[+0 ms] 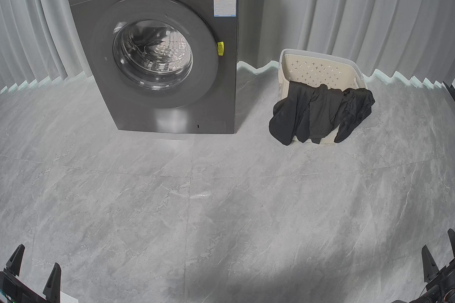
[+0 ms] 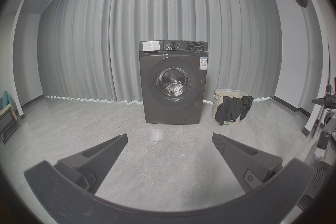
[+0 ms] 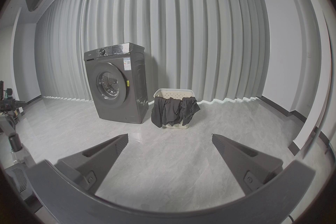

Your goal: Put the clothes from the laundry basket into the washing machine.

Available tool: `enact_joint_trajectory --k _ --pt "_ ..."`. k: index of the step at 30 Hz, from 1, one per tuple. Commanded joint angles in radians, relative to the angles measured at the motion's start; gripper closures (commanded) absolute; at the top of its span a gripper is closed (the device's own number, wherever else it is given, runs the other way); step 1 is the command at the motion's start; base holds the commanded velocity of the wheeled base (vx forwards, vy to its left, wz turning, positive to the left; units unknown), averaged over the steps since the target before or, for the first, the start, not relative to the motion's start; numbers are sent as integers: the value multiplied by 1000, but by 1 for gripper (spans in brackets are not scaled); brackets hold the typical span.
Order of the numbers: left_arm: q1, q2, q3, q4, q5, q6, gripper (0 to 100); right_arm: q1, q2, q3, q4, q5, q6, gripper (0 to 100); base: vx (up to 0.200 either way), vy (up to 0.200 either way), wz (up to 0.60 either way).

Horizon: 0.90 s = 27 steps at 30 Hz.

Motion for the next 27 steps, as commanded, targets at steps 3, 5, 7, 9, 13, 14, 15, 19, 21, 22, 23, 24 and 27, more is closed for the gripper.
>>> enact_joint_trajectory --k 3,5,7,9,13,14,15,19,21,22,23,24,27 --pt "0 -16 18 -1 0 -2 0 0 -16 18 0 0 2 0 0 0 0" --pt "0 -16 18 -1 0 -2 0 0 -16 18 0 0 0 0 0 0 0" --pt "0 -16 16 -1 0 -4 0 0 -16 18 1 0 0 0 0 0 0" --pt "0 -16 18 -1 0 -4 0 0 -16 18 1 0 -1 0 0 0 0" --pt "0 -16 16 -1 -2 -11 0 0 -16 18 1 0 -1 0 0 0 0" --pt "0 -16 16 -1 -2 -13 0 0 -16 18 1 0 -1 0 0 0 0" --pt "0 -16 16 -1 -2 -13 0 0 -16 18 1 0 -1 0 0 0 0" --pt "0 -16 16 -1 -2 -11 0 0 -16 18 0 0 0 0 150 0 0" --pt "0 -16 16 -1 -2 -11 0 0 -16 18 0 0 0 0 200 0 0" --pt "0 -16 16 -1 -2 -11 0 0 -16 18 0 0 0 0 200 0 0" --pt "0 -16 16 -1 0 -11 0 0 -16 18 0 0 0 0 200 0 0" --pt "0 -16 16 -1 0 -11 0 0 -16 18 0 0 0 0 200 0 0" --pt "0 -16 16 -1 0 -13 0 0 -16 18 0 0 0 0 200 0 0"
